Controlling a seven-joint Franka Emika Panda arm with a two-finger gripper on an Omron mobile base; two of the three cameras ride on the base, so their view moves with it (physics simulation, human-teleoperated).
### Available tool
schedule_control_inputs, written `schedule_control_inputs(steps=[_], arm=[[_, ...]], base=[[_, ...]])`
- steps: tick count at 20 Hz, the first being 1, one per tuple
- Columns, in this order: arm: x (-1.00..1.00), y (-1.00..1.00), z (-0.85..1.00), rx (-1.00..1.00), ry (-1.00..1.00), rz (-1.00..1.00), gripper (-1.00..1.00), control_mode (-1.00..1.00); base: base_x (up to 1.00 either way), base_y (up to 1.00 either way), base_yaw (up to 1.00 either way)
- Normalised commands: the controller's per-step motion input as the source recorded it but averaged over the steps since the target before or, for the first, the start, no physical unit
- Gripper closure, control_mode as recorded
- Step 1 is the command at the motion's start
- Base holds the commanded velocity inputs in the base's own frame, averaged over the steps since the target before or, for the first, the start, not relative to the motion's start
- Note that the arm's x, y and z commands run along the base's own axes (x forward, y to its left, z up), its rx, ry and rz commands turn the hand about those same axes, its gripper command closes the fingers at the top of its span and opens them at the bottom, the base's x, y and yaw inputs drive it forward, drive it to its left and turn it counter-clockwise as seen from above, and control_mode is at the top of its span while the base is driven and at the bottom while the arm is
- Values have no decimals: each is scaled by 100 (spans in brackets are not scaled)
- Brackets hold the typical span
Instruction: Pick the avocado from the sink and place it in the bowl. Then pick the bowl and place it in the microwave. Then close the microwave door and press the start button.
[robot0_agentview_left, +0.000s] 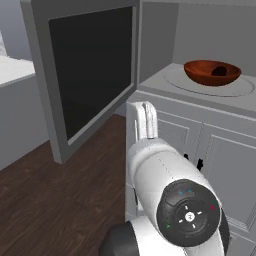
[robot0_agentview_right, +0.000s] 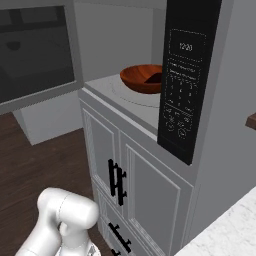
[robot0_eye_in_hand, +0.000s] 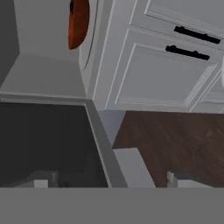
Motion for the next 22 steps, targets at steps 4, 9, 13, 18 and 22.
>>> schedule_control_inputs(steps=[4,9,13,18,22], arm=[[0,91,-17,0,-17,-17,-100,-100],[23,82,-31,0,-14,-23,-100,-100],[52,82,-30,-4,-8,-19,-100,-100],[40,100,-15,-8,-10,-12,-100,-100],[37,91,-25,-1,-2,-9,-100,-100]], base=[[0,0,0],[0,0,0],[0,0,0],[0,0,0],[0,0,0]])
